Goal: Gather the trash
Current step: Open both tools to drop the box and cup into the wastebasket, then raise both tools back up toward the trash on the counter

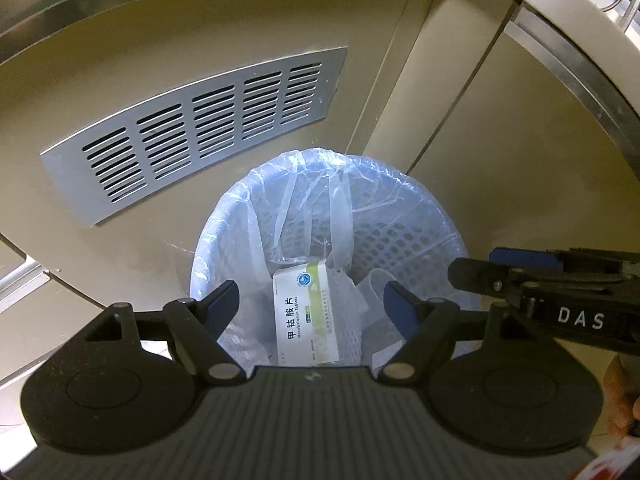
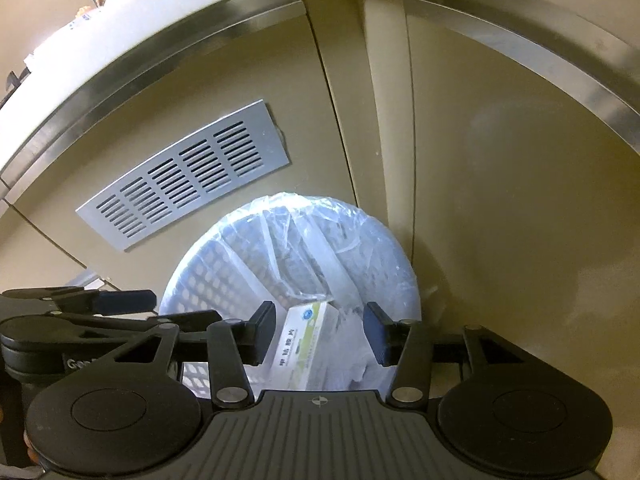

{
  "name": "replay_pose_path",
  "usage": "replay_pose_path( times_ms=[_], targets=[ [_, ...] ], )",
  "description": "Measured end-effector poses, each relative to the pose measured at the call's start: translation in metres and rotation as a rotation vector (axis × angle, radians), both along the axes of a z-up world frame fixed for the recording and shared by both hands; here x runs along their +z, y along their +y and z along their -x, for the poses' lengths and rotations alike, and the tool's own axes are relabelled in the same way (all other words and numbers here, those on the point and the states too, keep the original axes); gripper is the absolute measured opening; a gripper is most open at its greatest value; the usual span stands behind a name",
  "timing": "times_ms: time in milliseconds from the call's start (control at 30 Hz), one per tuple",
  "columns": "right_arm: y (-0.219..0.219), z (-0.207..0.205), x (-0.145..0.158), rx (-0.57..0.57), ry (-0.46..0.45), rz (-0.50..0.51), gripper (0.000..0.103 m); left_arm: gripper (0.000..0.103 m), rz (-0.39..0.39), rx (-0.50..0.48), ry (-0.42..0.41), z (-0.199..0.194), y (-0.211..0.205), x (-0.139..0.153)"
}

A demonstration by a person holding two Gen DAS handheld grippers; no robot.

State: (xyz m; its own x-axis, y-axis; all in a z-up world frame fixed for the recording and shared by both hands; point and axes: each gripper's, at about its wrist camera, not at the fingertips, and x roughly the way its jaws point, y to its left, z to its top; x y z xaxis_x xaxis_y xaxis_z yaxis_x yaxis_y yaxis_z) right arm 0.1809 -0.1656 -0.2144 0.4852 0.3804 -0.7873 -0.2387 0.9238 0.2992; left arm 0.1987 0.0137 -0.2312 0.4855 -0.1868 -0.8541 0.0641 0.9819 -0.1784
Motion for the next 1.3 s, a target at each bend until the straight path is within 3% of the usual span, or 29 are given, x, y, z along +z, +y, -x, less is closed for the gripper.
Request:
replay_pose_path(
  times_ms=[367, 733, 1000, 1300],
  targets=[
    [-0.015, 0.017, 0.011, -0.032, 0.042, -0.019, 0.052, 0.077, 0.006, 0.002, -0.034, 0.018, 0.005, 0.028],
    [-0.022, 0.045, 0.052, -0.051, 0.024, -0.103, 0.059, 0.077, 0.011, 0.021, -0.094, 0.053, 0.008, 0.084],
    [-0.038, 0.051, 0.094, -0.074, 0.011, -0.265, 0.060, 0.077, -0.001, 0.057, -0.190, 0.075, 0.021, 0.140],
    [-0.061, 0.046, 0.143, -0.109, -0.074, -0.362, 0.061, 0.077, -0.056, 0.080, -0.330, 0.080, 0.042, 0.197]
  ],
)
